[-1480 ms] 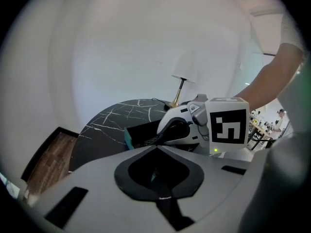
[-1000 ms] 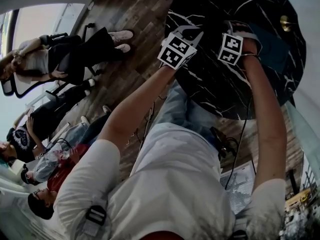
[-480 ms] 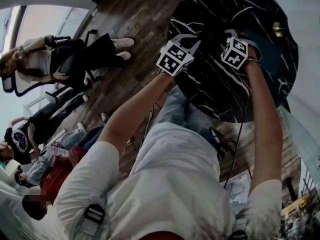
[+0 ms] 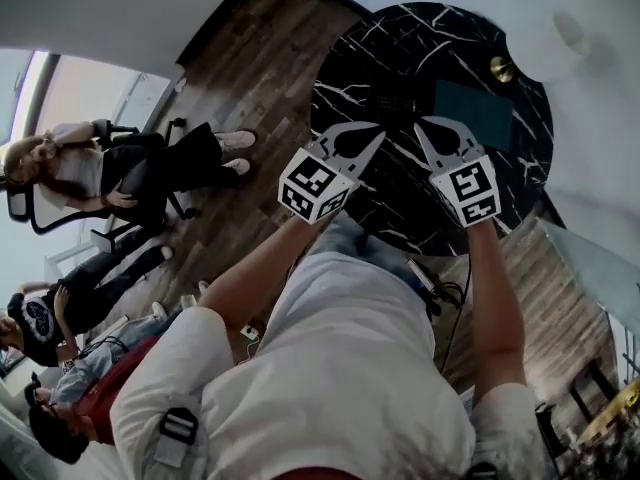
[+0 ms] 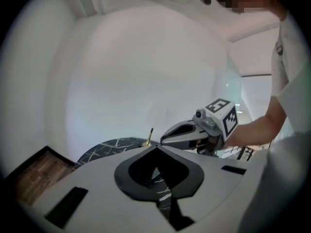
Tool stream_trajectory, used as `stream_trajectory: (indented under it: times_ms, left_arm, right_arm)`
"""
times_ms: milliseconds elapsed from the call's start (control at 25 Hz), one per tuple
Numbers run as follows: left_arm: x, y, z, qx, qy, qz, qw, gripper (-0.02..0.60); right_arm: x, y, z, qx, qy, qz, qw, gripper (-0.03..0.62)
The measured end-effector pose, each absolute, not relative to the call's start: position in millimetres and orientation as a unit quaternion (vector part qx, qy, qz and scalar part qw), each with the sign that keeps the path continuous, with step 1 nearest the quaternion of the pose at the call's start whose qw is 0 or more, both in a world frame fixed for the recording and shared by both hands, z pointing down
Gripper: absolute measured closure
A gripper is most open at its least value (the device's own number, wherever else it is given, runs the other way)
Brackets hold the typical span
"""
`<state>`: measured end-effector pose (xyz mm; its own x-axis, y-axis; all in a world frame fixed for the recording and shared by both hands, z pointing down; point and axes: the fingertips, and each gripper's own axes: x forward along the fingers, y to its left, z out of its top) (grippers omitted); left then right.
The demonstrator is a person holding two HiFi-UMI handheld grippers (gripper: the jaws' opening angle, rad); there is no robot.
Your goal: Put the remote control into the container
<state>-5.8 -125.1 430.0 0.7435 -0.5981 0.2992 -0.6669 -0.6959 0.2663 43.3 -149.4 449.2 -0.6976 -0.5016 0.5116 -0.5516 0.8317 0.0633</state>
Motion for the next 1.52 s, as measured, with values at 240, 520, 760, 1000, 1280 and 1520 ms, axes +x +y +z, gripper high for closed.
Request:
stream_trajectory:
  times_ms: [240,520,760,1000,1280,1520]
  left_arm:
    - [38,-67,301,0.955,-0.282,0.001,0.088,0.575]
    - [57,-15,236,0.957,-0.273,-0.054,0.085,0.575]
    - [84,13,219,0.965,-0.246,-0.065,0.068,0.575]
    - [100,24,223,0.968,-0.232,-0.055,0.072,0.575]
    - [101,28,222,0.968,-0.234,-0.057,0.074,0.575]
    - [100,26,228,0.967,-0.238,-0.048,0.081,0.575]
  right_arm:
    - [64,-82,320,0.357,-0.927,0.042,0.104,0.583]
    - [75,-6,236,0.409,-0.911,0.060,0.000,0.585]
    - [98,25,224,0.442,-0.896,0.042,-0.017,0.586]
    - [114,32,229,0.460,-0.887,0.038,-0.015,0.586]
    - [120,37,232,0.469,-0.882,0.039,-0.013,0.586]
    - [119,36,237,0.466,-0.883,0.051,-0.018,0.586]
